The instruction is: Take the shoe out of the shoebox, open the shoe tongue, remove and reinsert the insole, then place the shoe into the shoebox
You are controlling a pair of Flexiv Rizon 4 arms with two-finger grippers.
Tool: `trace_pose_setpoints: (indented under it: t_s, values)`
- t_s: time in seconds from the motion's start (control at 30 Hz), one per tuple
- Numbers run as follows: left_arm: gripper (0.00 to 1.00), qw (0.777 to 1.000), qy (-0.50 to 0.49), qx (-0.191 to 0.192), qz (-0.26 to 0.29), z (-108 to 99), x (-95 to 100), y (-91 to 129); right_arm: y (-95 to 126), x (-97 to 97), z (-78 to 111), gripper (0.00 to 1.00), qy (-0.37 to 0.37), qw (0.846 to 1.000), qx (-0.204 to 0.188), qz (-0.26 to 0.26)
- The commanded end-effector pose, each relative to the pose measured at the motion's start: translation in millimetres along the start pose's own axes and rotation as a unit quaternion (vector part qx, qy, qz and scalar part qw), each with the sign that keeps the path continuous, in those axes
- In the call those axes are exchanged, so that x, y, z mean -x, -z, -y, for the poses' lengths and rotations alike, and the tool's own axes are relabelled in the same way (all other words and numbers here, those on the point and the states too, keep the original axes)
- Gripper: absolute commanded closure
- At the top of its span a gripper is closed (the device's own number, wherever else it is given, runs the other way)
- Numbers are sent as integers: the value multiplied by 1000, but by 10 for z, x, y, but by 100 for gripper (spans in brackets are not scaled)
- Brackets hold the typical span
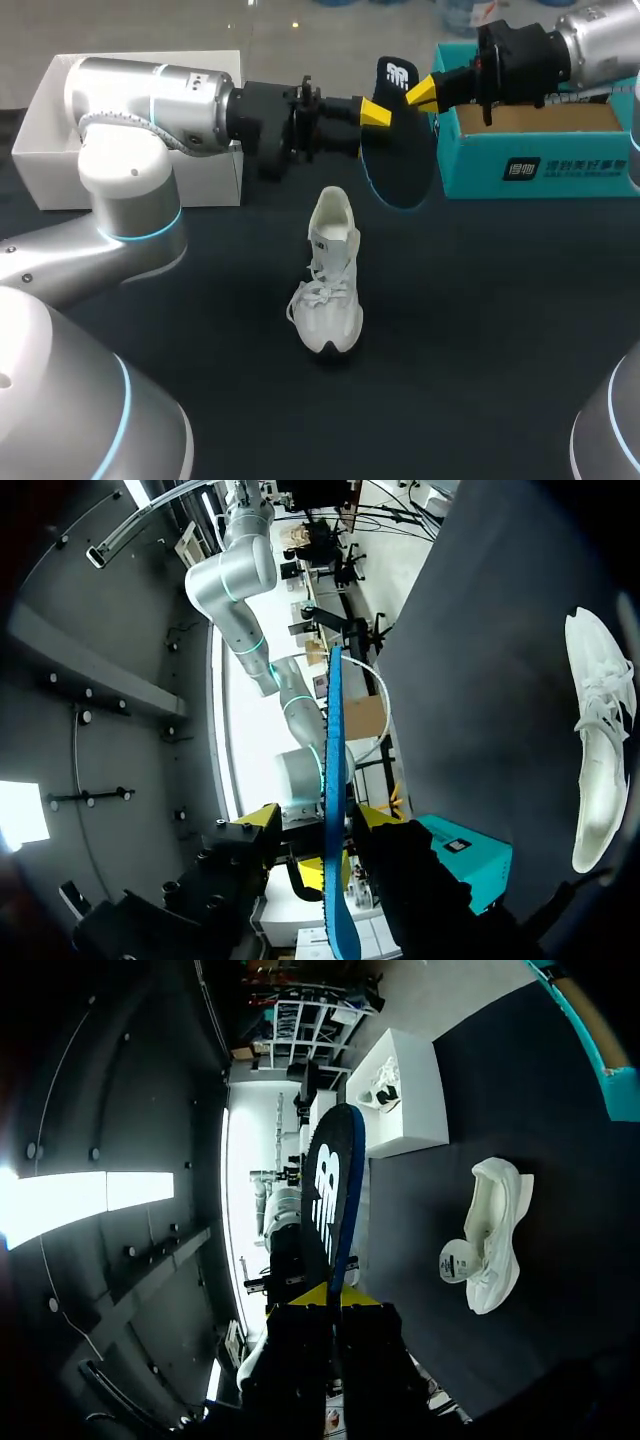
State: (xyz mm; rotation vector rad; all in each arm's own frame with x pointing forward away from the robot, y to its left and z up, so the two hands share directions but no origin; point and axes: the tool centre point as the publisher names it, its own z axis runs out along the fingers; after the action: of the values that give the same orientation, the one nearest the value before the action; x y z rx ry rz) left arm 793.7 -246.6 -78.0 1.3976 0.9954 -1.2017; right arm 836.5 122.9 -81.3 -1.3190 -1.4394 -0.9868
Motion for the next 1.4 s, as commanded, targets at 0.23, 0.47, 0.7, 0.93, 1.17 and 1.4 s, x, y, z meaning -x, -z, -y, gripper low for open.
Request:
trace_pose_setpoints:
  t_s: [0.23,0.47,0.7,0.93,1.17,1.4]
  values:
    - [100,999,-10,33,1,-61,-109,-98,-35,2,22,100,1,1000,11,-3]
    - [100,998,-17,55,-4,-56,-147,-103,-36,-9,66,38,8,1000,28,-9]
    - [100,998,-7,55,-5,-58,-119,54,57,-115,163,0,41,996,71,-24]
    - [100,998,23,52,12,-116,-98,234,106,-121,328,0,59,990,120,-54]
    - [100,998,32,51,17,-135,-92,322,132,-121,470,0,60,986,143,-63]
    - [100,998,35,46,19,-103,-73,355,167,-75,566,0,44,986,147,-65]
